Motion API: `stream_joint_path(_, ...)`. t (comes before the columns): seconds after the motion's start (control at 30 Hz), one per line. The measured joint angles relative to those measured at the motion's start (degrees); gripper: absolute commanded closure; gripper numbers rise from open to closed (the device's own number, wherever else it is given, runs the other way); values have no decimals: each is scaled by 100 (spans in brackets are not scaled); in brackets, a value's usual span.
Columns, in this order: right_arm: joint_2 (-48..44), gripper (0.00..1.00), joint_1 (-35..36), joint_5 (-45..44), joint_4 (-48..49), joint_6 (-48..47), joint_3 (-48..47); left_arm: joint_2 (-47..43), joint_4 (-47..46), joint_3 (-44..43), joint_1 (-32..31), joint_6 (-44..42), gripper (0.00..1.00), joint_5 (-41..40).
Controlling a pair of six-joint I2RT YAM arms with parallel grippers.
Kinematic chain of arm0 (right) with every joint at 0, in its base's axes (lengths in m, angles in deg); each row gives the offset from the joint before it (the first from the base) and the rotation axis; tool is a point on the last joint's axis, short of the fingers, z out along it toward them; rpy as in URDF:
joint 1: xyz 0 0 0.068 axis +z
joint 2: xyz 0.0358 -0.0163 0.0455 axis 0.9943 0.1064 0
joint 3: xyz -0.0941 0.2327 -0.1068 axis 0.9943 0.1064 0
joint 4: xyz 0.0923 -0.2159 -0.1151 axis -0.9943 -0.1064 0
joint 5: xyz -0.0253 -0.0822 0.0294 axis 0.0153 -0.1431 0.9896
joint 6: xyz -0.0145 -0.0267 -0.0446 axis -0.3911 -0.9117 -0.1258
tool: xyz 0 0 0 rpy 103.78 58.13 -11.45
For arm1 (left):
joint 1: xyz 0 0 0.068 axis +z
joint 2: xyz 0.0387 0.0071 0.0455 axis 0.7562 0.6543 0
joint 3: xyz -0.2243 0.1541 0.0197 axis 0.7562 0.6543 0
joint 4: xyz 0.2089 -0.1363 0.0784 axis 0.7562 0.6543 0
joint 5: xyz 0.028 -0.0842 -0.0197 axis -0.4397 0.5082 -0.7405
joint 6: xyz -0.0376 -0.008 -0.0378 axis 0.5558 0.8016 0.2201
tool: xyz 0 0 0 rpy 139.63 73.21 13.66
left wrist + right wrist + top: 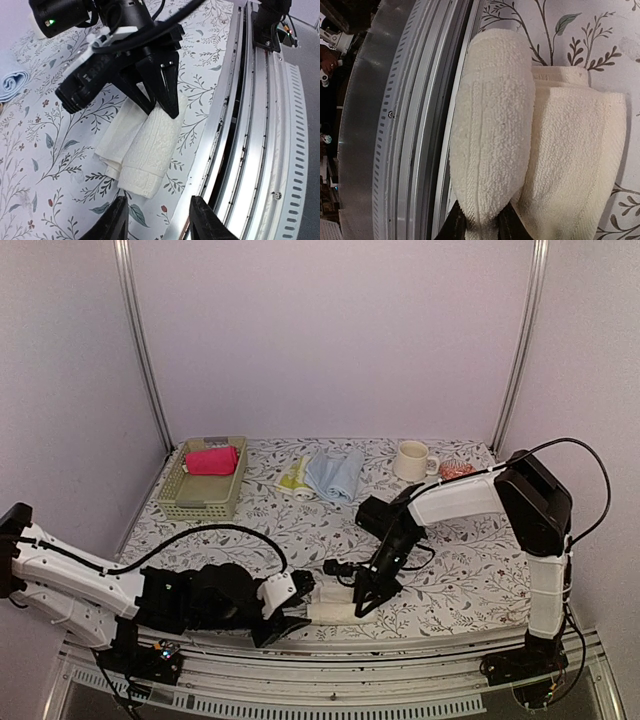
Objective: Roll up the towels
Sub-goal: Roll the towel at the center of the board.
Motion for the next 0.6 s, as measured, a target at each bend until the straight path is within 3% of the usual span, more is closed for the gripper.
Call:
stream_joint_path(0.13,341,90,-98,382,-415,-7,-278,793,57,-352,-275,-413,61,-345)
stream_joint_path(0.4,599,88,-221,828,-699,-17,-358,2881,199,-1982,-702,-1475,49,-1349)
stream_joint_path(0.6,601,87,-221,938,-719,-17,-278,3397,146,-2109,-704,-2218,47,-1878)
